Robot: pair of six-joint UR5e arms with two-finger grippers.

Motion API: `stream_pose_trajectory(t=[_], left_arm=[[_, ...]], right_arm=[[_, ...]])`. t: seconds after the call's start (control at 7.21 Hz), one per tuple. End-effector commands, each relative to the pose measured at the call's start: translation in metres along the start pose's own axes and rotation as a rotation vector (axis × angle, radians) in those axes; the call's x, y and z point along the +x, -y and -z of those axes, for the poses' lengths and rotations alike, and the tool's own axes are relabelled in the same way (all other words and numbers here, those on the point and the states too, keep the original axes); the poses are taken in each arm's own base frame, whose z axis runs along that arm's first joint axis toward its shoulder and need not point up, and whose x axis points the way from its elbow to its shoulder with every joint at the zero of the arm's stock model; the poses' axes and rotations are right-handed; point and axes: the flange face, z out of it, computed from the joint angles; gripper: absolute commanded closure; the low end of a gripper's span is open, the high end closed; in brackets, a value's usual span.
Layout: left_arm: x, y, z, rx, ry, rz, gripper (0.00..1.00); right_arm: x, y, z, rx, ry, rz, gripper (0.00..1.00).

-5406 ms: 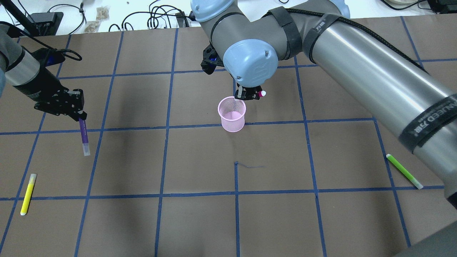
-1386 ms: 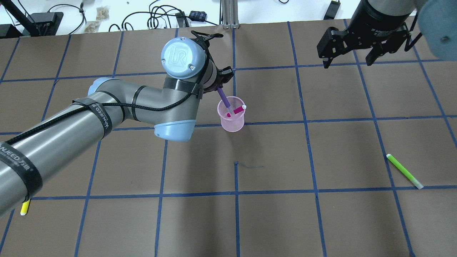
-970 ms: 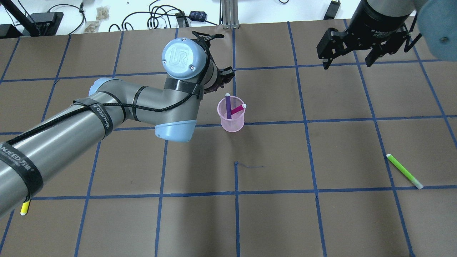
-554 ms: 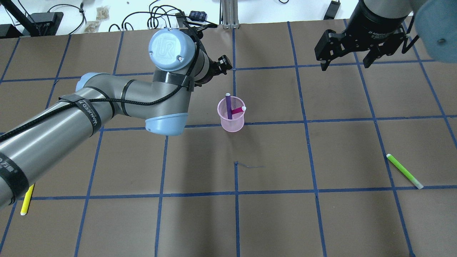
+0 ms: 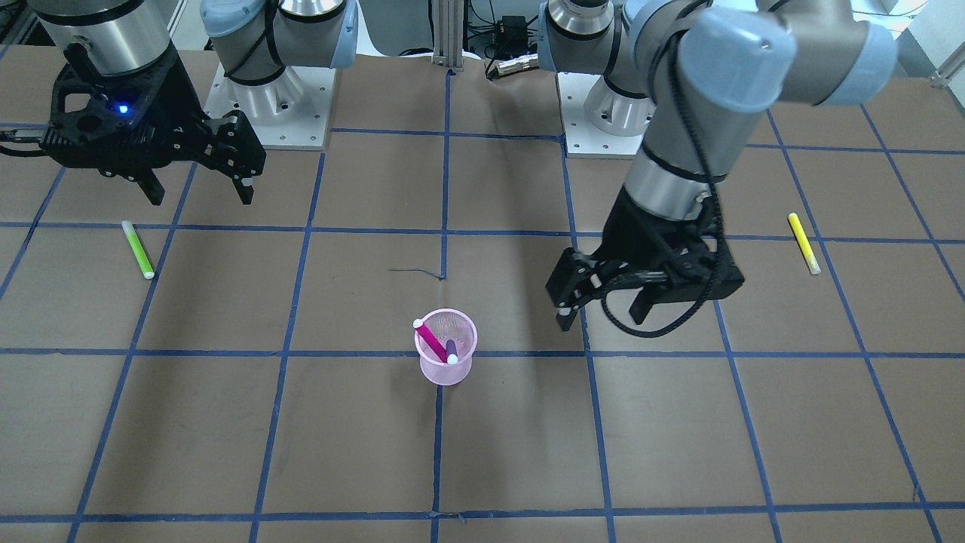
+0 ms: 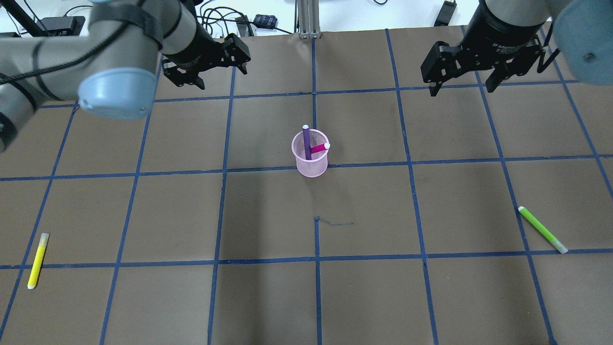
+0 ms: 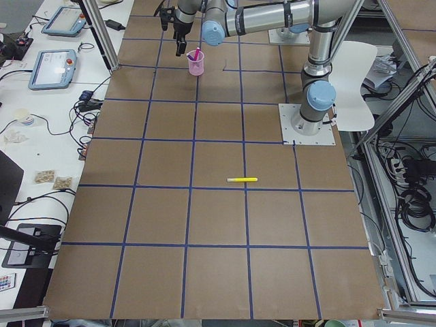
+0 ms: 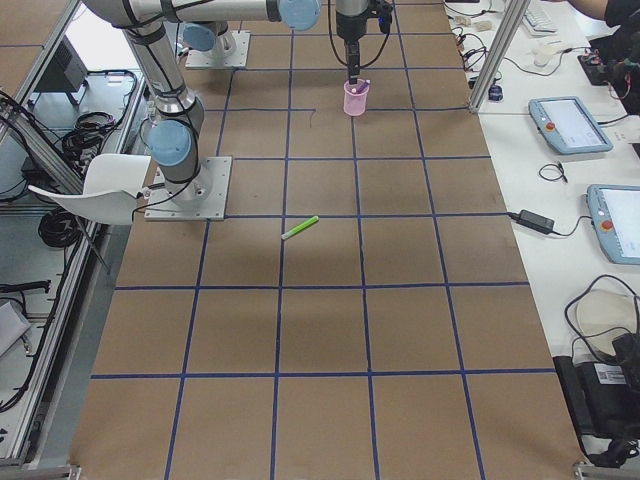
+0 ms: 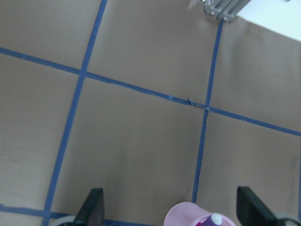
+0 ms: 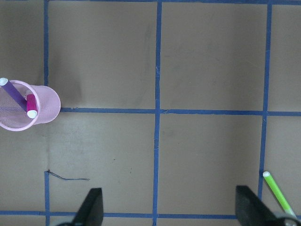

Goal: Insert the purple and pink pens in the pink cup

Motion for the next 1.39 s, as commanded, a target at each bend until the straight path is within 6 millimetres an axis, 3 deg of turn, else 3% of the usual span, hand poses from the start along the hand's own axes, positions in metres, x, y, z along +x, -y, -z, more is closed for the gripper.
stream_pose_trajectory(t=[0.0,0.14,0.28,0.55,0.83,1.25], left_arm=[[-0.053,-0.022,0.071,-0.136,0.086,-0.097,0.0],[-0.067,-0.037,0.096,-0.147,0.152,-0.165,0.0],[-0.064,-0.049,0.11,-0.146,0.152,-0.174,0.0],[-0.04,-0.062,0.086,-0.196,0.143,-0.262,0.0],[-0.032,-0.061,0.098,-0.163,0.101,-0.254,0.0],[-0.039,-0.054,0.101,-0.134,0.11,-0.209,0.0]], right_arm=[[0.0,0.0,0.0,0.0,-0.001,0.0,0.0],[0.0,0.0,0.0,0.0,-0.001,0.0,0.0],[0.0,0.0,0.0,0.0,-0.001,0.0,0.0],[0.0,0.0,0.0,0.0,0.0,0.0,0.0],[0.0,0.0,0.0,0.001,0.0,0.0,0.0],[0.0,0.0,0.0,0.0,0.0,0.0,0.0]])
